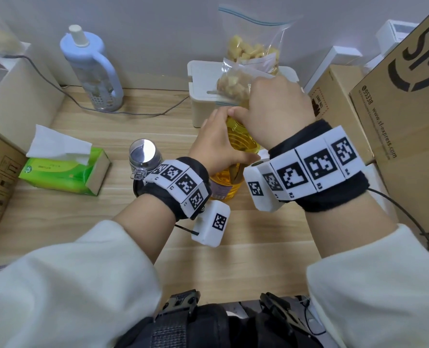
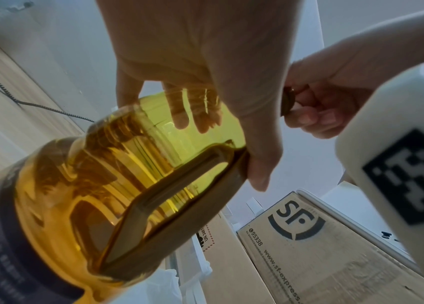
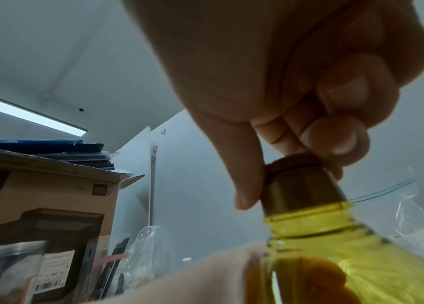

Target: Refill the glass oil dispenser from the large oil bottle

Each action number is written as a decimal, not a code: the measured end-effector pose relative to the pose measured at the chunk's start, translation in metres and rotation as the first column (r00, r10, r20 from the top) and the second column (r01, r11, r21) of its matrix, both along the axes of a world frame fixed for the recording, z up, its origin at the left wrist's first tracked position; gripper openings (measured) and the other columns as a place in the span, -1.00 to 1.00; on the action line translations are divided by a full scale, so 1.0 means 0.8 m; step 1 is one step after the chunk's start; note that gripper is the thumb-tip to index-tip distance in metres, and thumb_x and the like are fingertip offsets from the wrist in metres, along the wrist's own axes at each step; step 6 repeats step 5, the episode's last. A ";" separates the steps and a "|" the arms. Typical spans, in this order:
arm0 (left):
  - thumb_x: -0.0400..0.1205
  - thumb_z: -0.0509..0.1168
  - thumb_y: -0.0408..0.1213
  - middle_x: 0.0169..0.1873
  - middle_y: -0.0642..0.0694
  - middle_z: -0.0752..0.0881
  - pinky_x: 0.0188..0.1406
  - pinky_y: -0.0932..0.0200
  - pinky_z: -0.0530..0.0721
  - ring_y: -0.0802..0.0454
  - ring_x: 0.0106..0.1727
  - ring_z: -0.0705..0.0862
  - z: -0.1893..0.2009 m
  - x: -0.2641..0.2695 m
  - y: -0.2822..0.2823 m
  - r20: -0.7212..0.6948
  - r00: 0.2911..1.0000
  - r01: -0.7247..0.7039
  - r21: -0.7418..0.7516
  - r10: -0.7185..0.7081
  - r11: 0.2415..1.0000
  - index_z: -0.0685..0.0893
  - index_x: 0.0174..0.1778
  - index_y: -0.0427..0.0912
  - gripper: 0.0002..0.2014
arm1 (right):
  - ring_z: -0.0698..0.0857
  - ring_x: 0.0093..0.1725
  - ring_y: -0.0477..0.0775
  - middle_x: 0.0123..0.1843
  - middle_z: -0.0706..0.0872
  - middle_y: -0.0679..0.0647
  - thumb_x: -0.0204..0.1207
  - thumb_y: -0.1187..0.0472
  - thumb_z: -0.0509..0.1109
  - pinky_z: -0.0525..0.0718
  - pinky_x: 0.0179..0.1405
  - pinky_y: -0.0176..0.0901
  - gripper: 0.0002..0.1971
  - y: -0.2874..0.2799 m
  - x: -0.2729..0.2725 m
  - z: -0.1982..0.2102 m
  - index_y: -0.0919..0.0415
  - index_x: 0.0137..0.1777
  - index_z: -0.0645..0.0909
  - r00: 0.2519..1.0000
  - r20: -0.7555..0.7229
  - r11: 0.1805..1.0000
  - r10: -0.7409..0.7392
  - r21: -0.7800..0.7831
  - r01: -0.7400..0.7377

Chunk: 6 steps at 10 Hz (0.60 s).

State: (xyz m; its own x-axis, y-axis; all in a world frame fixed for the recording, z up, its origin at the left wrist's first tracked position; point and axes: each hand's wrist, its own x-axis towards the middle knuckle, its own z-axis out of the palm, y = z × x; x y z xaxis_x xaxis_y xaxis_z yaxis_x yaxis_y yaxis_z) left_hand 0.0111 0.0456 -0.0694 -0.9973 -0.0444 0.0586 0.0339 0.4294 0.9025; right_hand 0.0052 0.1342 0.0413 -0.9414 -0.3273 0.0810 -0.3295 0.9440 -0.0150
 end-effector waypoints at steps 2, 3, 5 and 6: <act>0.18 0.63 -0.10 0.18 0.08 0.41 0.39 -0.07 0.48 -0.03 0.37 0.44 0.001 -0.001 0.000 0.018 1.000 -0.003 0.004 0.003 1.000 0.38 0.35 -0.08 -0.15 | 0.54 -0.10 0.13 -0.09 0.58 0.13 0.60 0.09 0.25 0.38 -0.21 -0.11 -0.74 -0.001 0.001 0.000 0.25 0.11 0.59 1.000 -0.020 1.000 -0.010 -0.002 0.010; 0.19 0.63 -0.13 0.26 -0.04 0.47 0.39 -0.11 0.49 -0.06 0.36 0.47 0.001 0.001 0.004 0.039 0.999 -0.009 0.049 0.007 0.999 0.38 0.35 -0.12 -0.16 | 0.64 0.05 0.20 0.10 0.68 0.18 0.57 0.01 0.26 0.39 -0.20 -0.10 -0.66 0.000 0.001 -0.002 0.24 0.18 0.56 0.999 0.028 0.999 -0.032 -0.028 0.033; 0.34 0.56 -0.28 0.34 -0.08 0.49 0.33 0.15 0.51 0.03 0.37 0.47 0.024 0.007 -0.012 0.178 0.975 0.105 0.154 -0.132 0.982 0.38 0.35 -0.09 -0.30 | 0.64 0.10 0.21 0.10 0.67 0.11 0.45 -0.32 0.20 0.52 -0.09 -0.03 -0.41 0.012 -0.009 0.001 0.12 0.26 0.51 0.972 0.232 0.999 -0.031 -0.024 0.038; 0.34 0.56 -0.28 0.34 -0.08 0.49 0.33 0.15 0.51 0.03 0.37 0.47 0.024 0.007 -0.012 0.178 0.975 0.105 0.154 -0.132 0.982 0.38 0.35 -0.09 -0.30 | 0.64 0.10 0.21 0.10 0.67 0.11 0.45 -0.32 0.20 0.52 -0.09 -0.03 -0.41 0.012 -0.009 0.001 0.12 0.26 0.51 0.972 0.232 0.999 -0.031 -0.024 0.038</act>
